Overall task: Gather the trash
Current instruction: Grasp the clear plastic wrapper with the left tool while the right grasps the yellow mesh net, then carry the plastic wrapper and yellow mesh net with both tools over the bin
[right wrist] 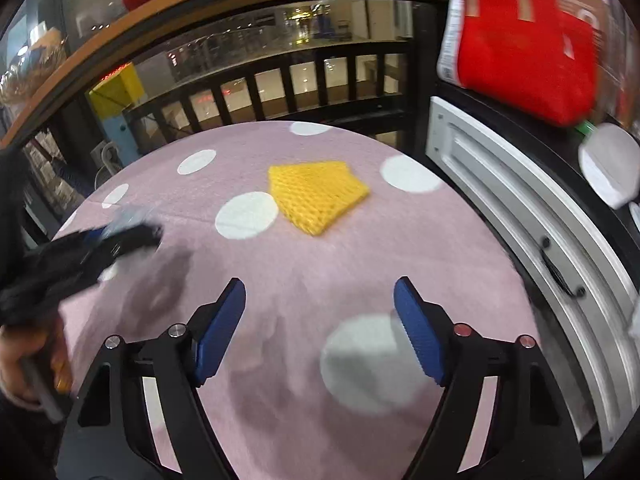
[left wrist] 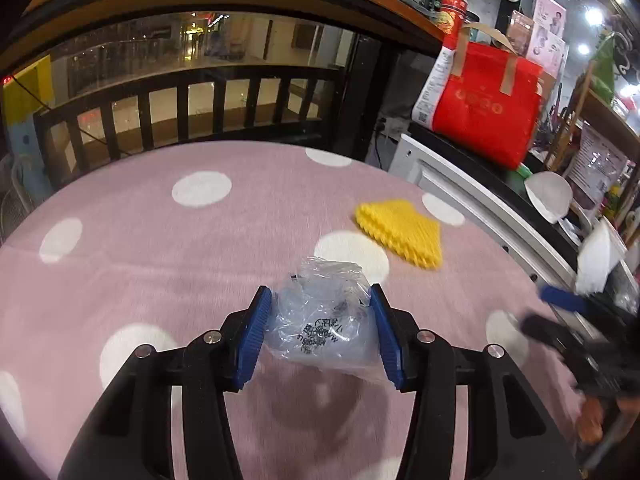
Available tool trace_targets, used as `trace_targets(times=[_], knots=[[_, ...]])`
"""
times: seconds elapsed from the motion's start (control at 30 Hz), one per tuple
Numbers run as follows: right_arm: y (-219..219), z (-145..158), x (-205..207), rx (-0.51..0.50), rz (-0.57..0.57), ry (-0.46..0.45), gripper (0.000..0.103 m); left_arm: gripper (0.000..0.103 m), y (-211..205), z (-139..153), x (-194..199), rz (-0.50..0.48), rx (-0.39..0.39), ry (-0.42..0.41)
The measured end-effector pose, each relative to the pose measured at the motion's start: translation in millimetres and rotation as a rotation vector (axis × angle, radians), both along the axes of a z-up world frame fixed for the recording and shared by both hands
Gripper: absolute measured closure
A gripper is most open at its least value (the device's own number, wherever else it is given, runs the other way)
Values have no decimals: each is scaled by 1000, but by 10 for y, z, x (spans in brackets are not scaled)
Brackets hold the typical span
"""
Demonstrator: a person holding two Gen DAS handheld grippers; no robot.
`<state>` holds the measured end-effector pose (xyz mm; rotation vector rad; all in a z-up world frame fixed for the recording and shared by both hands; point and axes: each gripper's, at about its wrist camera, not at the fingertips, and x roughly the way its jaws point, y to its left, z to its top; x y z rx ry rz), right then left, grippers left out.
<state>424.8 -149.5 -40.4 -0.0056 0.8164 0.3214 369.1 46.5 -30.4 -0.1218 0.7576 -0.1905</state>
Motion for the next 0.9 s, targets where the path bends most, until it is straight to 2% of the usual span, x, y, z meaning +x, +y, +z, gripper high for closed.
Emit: trace_targets(times=[0.17, 0.33, 0.5, 0.53, 0.67, 0.9], knots=[[413, -134, 501, -102, 45, 6, 38, 54, -9, 63, -278, -23, 36, -16], [597, -263, 843, -173, 39, 41, 49, 54, 11, 106, -402, -42, 29, -28], [612, -286, 944, -220, 24, 40, 85, 54, 18, 108, -484, -54, 34, -34], [591, -263, 932, -210, 25, 37, 88, 54, 25, 112, -498, -53, 31, -36], [494, -144, 784, -160, 8, 14, 91, 54, 36, 126, -538, -52, 19, -40], [440, 40, 178, -116, 51, -29, 91, 54, 13, 174, -726, -55, 18, -60]])
